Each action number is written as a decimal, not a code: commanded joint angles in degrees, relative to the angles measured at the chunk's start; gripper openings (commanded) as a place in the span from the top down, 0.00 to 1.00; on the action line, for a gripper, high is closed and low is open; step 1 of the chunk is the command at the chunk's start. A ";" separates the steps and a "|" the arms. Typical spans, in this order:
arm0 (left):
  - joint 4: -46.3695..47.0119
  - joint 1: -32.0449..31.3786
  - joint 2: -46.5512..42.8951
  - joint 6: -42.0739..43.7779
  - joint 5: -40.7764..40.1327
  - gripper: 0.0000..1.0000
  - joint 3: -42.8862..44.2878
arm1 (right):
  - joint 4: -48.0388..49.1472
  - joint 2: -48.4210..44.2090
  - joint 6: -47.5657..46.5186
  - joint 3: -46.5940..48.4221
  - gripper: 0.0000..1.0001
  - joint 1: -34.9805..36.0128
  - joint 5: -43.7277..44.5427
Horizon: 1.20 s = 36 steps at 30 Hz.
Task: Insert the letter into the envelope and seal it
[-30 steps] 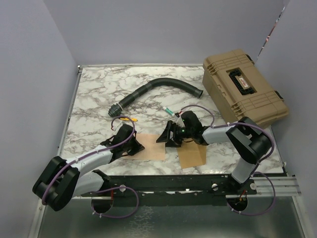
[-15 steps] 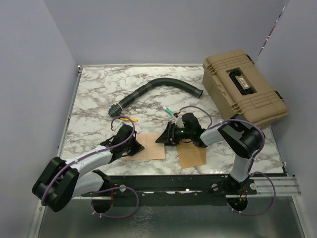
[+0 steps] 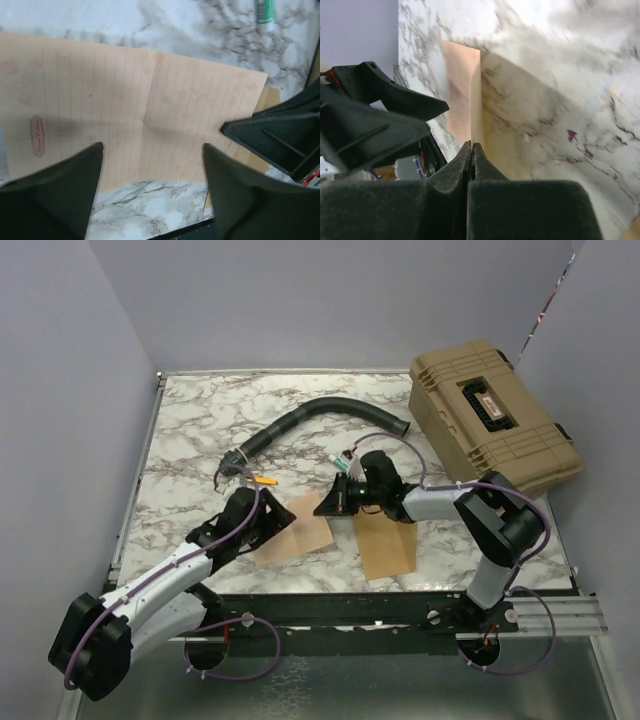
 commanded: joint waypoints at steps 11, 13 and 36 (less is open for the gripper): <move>-11.73 7.04 7.58 38.31 11.80 0.01 40.53 | -54.81 -19.40 -42.07 30.14 1.00 -2.77 9.90; -12.78 8.88 9.63 42.78 17.95 0.01 45.60 | -57.36 -21.26 -44.25 32.90 1.00 -3.25 10.96; -15.62 11.96 25.97 66.02 46.21 0.02 60.96 | -76.03 -27.40 -52.73 55.95 1.00 -3.69 15.85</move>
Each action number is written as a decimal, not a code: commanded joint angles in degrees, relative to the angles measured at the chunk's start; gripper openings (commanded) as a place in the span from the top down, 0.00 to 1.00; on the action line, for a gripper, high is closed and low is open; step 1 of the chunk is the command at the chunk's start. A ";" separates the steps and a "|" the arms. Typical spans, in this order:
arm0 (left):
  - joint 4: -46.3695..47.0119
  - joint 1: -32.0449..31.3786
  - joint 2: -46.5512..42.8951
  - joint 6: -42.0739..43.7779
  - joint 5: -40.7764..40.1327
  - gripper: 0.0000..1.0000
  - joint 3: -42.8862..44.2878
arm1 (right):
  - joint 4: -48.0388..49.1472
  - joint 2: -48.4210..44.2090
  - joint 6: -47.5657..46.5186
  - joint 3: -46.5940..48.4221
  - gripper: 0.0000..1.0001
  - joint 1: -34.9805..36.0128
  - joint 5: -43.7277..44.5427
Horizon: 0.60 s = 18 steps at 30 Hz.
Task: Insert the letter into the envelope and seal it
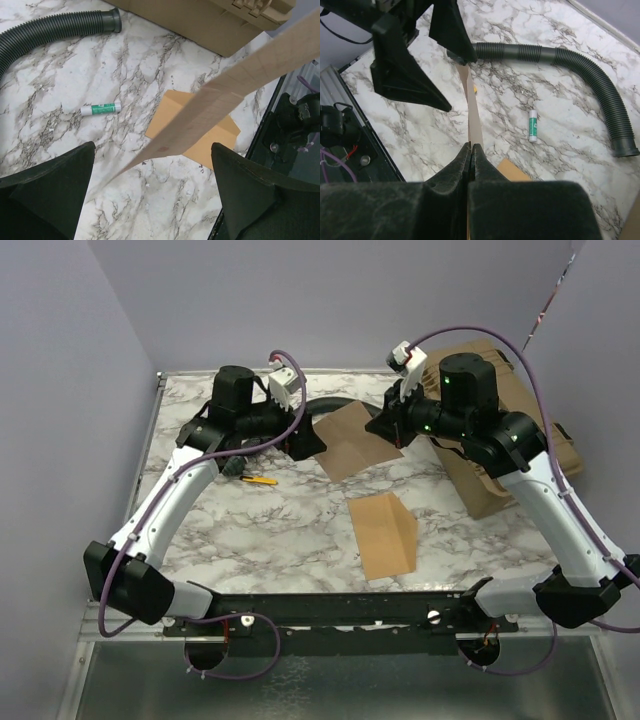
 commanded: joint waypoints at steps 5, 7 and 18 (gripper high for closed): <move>1.35 1.29 4.78 1.29 13.90 0.33 3.87 | -3.62 0.39 -1.28 3.84 1.00 -0.09 0.60; 1.40 1.80 5.53 1.16 17.92 0.48 3.51 | -2.73 0.41 -0.66 4.06 1.00 -0.11 0.41; 6.83 2.44 7.99 -6.22 24.03 1.00 3.53 | 1.11 0.50 0.51 2.24 1.00 -0.08 -1.63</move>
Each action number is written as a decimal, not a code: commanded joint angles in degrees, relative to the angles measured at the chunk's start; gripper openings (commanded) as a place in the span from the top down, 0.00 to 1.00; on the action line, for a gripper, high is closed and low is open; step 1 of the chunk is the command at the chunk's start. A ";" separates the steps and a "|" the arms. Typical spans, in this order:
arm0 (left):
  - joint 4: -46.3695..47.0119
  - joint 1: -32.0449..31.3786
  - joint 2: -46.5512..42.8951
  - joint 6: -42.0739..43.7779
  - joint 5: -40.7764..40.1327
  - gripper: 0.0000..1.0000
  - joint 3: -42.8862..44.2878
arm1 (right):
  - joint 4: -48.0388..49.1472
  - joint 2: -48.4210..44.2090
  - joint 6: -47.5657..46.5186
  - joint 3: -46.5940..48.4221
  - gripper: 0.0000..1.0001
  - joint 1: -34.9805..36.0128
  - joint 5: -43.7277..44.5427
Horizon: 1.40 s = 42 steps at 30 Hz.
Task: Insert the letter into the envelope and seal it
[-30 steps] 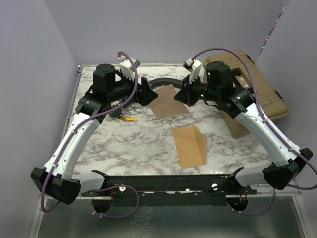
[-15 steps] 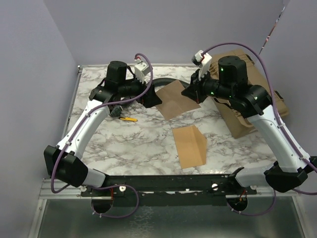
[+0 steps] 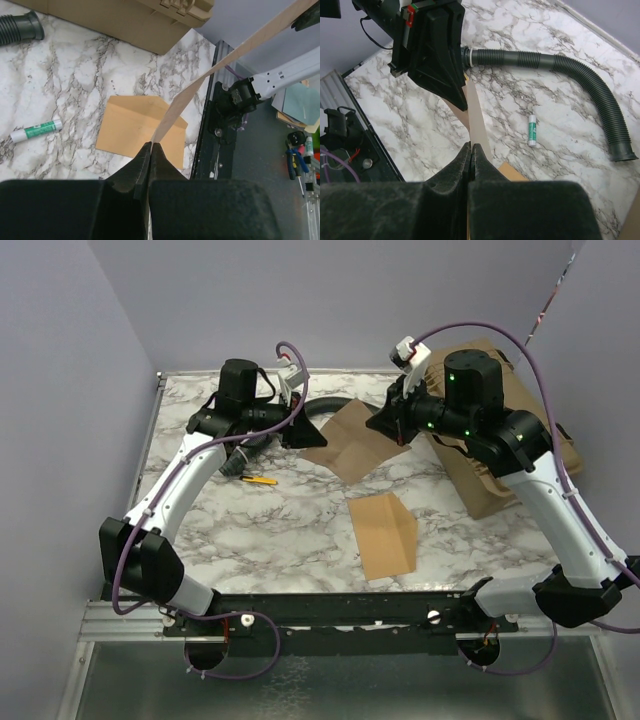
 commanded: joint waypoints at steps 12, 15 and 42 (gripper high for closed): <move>18.63 0.32 -4.56 -17.67 -13.57 1.00 -4.67 | 2.96 3.01 0.61 -3.37 0.56 -0.08 -15.98; 22.20 0.32 -5.64 -19.68 -15.05 1.00 -6.13 | -0.30 5.03 -1.36 -2.30 0.32 -0.08 -21.53; 23.44 0.28 -11.74 -17.14 -7.66 1.00 -7.65 | 20.37 0.36 9.67 -19.81 0.01 -8.38 -18.31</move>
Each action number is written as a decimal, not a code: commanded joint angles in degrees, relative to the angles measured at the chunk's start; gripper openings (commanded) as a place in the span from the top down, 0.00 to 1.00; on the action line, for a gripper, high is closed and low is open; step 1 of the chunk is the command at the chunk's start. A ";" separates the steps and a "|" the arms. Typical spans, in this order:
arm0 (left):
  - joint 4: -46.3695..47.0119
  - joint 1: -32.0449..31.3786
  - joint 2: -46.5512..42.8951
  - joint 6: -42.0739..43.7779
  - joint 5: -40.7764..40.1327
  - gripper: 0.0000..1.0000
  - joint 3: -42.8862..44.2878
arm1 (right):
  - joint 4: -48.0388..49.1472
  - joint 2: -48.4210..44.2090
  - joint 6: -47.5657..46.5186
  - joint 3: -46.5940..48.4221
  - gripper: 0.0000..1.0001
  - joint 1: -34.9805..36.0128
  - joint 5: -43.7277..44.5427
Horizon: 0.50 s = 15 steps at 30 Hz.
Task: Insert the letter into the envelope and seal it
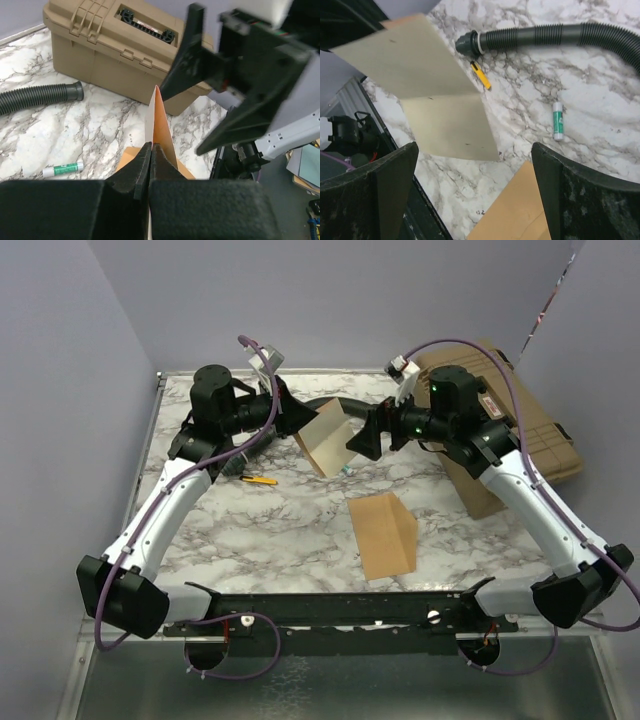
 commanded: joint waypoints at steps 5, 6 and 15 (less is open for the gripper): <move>0.92 0.23 -1.81 0.09 4.38 1.00 0.55 | 17.99 2.84 6.80 -8.61 0.03 -5.38 -30.31; 0.97 0.19 -1.88 0.08 4.42 1.00 0.59 | 20.04 3.48 8.52 -8.81 0.04 -5.36 -32.96; 1.23 0.17 -2.67 -0.65 3.41 1.00 1.75 | 26.21 7.54 15.49 -9.83 0.48 -5.42 -38.54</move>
